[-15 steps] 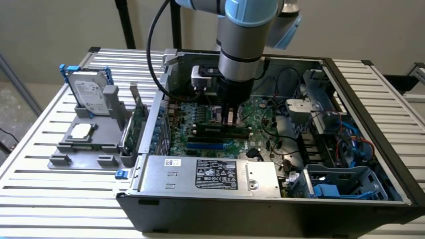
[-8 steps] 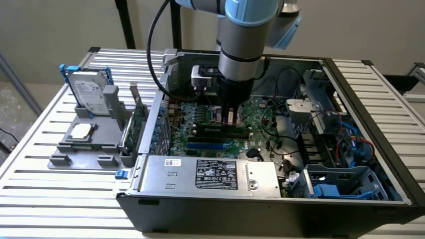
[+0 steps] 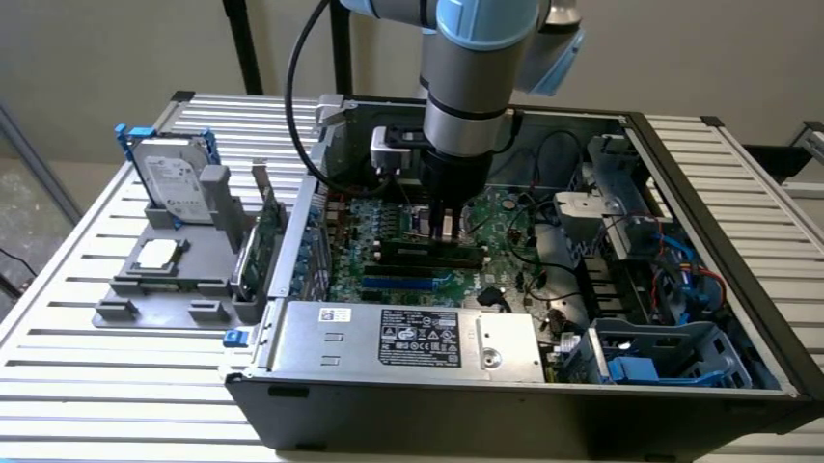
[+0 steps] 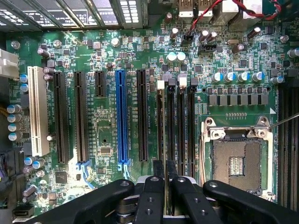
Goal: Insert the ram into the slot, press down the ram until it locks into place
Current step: 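Insert the ram into the slot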
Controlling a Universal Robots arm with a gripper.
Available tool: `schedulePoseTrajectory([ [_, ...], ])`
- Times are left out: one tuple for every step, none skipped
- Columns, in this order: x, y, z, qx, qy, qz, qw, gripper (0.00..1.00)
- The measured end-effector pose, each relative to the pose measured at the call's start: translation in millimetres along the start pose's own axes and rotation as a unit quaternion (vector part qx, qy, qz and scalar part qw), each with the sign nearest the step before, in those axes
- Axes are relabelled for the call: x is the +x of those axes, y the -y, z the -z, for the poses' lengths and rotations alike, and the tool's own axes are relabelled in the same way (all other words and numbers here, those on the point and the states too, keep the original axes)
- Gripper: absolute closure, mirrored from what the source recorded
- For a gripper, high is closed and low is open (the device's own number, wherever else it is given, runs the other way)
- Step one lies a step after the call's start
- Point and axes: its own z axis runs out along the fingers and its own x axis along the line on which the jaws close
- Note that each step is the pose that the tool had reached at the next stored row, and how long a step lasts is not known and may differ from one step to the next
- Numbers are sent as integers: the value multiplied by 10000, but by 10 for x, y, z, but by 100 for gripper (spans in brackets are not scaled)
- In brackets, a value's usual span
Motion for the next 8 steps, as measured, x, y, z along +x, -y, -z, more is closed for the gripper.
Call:
schedulePoseTrajectory([
  [-1,-1,-1,5,-1,4,10000,86],
  [-2,-1,-1,10,-2,8,10000,86],
  [-2,-1,-1,17,-4,13,10000,86],
  [-2,-1,-2,24,-5,18,10000,86],
  [-3,-1,-3,32,-6,25,10000,86],
  [-4,0,-5,42,-8,33,10000,86],
  [-3,-1,-6,52,-12,42,10000,86],
  [-3,-1,-9,62,-15,54,10000,86],
])
